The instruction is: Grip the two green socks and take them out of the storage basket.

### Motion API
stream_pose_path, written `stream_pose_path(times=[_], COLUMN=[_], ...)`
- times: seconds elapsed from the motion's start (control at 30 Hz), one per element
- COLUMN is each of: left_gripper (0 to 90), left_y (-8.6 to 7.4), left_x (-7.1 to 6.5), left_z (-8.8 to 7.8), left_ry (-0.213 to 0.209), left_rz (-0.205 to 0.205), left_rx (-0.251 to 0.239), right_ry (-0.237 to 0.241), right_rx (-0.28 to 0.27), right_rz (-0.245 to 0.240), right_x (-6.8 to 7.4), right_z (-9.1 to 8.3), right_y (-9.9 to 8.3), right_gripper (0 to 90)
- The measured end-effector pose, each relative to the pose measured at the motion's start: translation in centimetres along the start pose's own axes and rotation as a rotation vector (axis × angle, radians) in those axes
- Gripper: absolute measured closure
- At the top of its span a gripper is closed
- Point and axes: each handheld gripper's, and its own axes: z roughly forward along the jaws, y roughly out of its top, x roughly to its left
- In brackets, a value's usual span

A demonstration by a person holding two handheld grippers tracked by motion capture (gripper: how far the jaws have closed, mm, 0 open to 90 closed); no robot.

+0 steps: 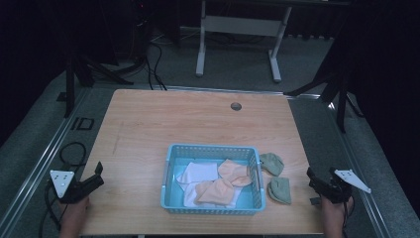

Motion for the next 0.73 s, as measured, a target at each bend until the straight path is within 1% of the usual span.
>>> stream_pose_path(times=[0.07,0.1,0.13,0.17,0.2,0.23,0.27,0.33,0.4,0.47,0.5,0.53,0.57,0.73], left_gripper=[0.5,0.4,0.4,0.5,0.4,0.4,0.4,0.5,0.5,0.5,0.5,0.4,0.5,0.5], left_y=[0.0,0.0,0.0,0.0,0.0,0.0,0.0,0.0,0.0,0.0,0.0,0.0,0.0,0.0], left_x=[0.0,0.0,0.0,0.0,0.0,0.0,0.0,0.0,0.0,0.0,0.0,0.0,0.0,0.0], left_z=[0.0,0.0,0.0,0.0,0.0,0.0,0.0,0.0,0.0,0.0,0.0,0.0,0.0,0.0], left_ry=[0.001,0.001,0.001,0.001,0.001,0.001,0.002,0.003,0.004,0.004,0.005,0.004,0.005,0.007], left_rz=[0.001,-0.001,0.000,-0.001,-0.001,-0.001,0.000,0.001,0.001,-0.001,-0.001,-0.001,-0.002,-0.003], left_rx=[0.000,0.001,0.003,0.002,0.002,0.001,0.001,0.003,0.003,0.002,0.002,0.001,0.001,0.002], right_ry=[-0.008,-0.016,-0.022,-0.040,-0.047,-0.042,-0.048,-0.041,-0.033,-0.017,-0.012,-0.018,-0.014,-0.008], right_rx=[-0.004,-0.014,-0.013,-0.016,-0.025,-0.031,-0.030,-0.027,-0.036,-0.040,-0.033,-0.026,-0.022,-0.039], right_rz=[-0.021,-0.018,-0.032,-0.041,-0.040,-0.038,-0.041,-0.040,-0.043,-0.033,-0.027,-0.023,-0.019,-0.006], right_x=[0.2,0.3,0.4,0.5,0.5,0.5,0.5,0.5,0.6,0.5,0.5,0.4,0.4,0.2], right_z=[-0.1,-0.2,-0.2,-0.2,-0.3,-0.4,-0.4,-0.4,-0.5,-0.4,-0.3,-0.2,-0.2,-0.4], right_y=[-0.4,-0.7,-0.9,-0.9,-0.9,-0.9,-1.0,-1.1,-1.2,-1.2,-1.2,-1.2,-1.2,-1.2], right_gripper=[12.7,12.5,11.8,11.8,11.8,11.8,11.8,11.8,11.8,11.8,11.8,11.9,11.9,12.1])
